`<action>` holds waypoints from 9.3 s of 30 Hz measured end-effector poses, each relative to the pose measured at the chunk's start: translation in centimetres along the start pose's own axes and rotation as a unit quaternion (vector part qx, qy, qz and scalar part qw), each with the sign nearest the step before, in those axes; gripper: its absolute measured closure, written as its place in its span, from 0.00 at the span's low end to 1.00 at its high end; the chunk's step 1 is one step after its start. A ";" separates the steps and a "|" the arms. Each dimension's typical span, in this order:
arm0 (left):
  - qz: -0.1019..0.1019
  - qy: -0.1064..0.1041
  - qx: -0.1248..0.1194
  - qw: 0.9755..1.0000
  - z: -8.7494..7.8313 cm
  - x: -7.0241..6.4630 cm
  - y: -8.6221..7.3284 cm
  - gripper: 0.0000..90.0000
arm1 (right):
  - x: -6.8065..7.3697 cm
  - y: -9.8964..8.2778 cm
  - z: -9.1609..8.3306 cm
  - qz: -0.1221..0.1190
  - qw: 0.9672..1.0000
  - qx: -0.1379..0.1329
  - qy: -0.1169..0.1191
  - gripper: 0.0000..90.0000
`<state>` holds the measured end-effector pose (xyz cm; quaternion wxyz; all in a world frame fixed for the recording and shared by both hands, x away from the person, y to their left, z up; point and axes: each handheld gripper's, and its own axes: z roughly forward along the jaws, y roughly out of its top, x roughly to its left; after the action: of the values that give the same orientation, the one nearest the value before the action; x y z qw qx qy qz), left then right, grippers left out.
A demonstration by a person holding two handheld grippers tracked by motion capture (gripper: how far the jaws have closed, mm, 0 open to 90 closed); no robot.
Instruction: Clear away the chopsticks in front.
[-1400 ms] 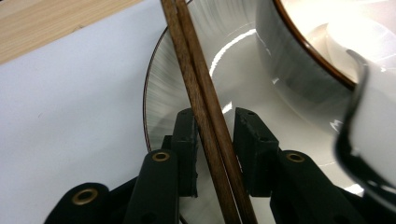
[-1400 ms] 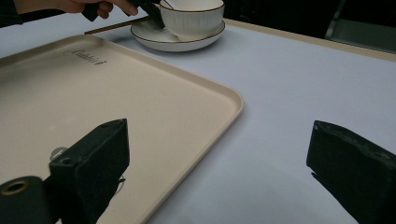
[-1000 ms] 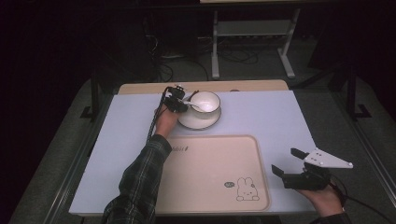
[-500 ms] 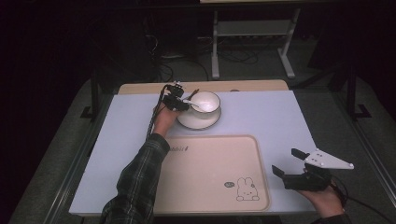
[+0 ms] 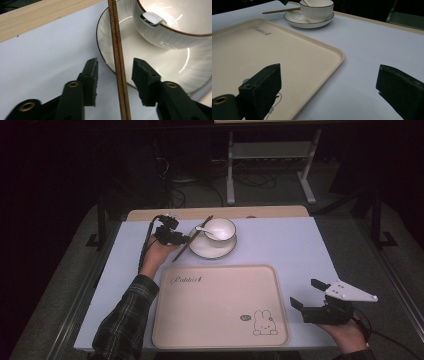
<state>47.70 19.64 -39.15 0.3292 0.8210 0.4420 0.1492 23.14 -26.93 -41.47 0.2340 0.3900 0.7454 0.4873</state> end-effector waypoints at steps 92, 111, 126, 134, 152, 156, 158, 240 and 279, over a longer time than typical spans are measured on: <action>-0.028 -0.018 0.024 0.999 -8.3 1.4 -9.8 0.95 | 0.0 -0.1 0.2 -0.005 1.000 0.002 -0.002 0.06; 0.029 -0.090 0.031 0.995 -10.0 -7.3 -13.2 0.94 | 0.1 -0.1 0.4 -0.007 1.000 0.004 -0.004 0.06; 0.043 -0.083 0.079 0.993 -8.0 -9.1 -14.6 0.94 | 0.0 0.0 0.3 -0.008 1.000 0.003 -0.005 0.06; 0.052 -0.083 0.083 0.992 -7.6 -9.6 -14.7 0.89 | 0.1 0.0 0.3 -0.008 1.000 0.002 -0.003 0.06; 0.074 -0.094 0.055 0.991 -7.9 -8.1 -11.4 0.40 | 0.1 -0.2 0.7 0.000 1.000 0.012 0.007 0.07; 0.084 -0.089 0.055 0.991 -7.4 -7.5 -9.5 0.35 | 0.1 -0.2 0.9 -0.002 1.000 0.014 0.007 0.07; 0.087 -0.084 0.051 0.991 -7.1 -7.1 -8.3 0.35 | 0.1 -0.2 0.9 -0.001 1.000 0.013 0.007 0.07; -0.025 -0.094 -0.017 0.995 -10.1 -5.0 -10.8 0.94 | 0.0 0.2 1.1 -0.010 1.000 0.006 0.007 0.07; 0.080 -0.090 0.060 0.991 -5.7 -12.2 -11.3 0.91 | 0.1 0.1 0.9 -0.014 1.000 0.006 0.005 0.07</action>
<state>30.70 16.38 -41.95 0.3051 0.8820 0.3515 0.0738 23.73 -26.33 -41.70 0.2345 0.3786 0.7548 0.4816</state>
